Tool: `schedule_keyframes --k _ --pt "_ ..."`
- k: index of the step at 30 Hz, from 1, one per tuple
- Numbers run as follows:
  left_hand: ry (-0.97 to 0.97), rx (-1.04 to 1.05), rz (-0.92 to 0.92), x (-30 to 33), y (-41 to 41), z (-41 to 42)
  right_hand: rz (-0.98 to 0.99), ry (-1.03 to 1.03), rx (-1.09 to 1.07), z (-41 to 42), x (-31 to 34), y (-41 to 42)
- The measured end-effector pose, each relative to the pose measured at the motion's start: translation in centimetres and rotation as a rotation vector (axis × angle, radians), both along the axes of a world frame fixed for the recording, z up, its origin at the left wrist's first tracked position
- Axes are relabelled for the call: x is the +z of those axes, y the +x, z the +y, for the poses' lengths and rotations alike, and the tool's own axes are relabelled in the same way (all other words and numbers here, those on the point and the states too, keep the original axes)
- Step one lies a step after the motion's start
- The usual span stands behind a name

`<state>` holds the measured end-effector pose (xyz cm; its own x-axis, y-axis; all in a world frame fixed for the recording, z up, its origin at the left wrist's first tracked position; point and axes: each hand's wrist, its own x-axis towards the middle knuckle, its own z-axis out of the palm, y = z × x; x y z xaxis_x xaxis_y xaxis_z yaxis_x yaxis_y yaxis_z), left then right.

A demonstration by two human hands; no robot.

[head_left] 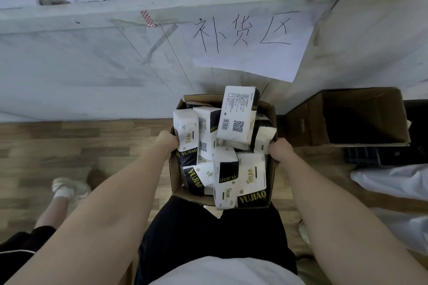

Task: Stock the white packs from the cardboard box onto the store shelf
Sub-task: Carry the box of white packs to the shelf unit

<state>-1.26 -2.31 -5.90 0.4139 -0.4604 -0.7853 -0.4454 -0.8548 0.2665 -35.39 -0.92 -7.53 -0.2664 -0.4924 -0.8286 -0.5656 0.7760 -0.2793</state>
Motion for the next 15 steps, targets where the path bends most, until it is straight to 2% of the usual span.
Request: schedule_keyframes --k 6,15 --pt "-0.100 -0.158 -0.056 3.8 -0.3 0.4 -0.012 0.003 -0.058 3.3 3.7 -1.1" --pt "-0.235 -0.298 0.079 5.1 0.9 1.0 0.041 -0.150 -0.228 8.9 7.4 -1.2"
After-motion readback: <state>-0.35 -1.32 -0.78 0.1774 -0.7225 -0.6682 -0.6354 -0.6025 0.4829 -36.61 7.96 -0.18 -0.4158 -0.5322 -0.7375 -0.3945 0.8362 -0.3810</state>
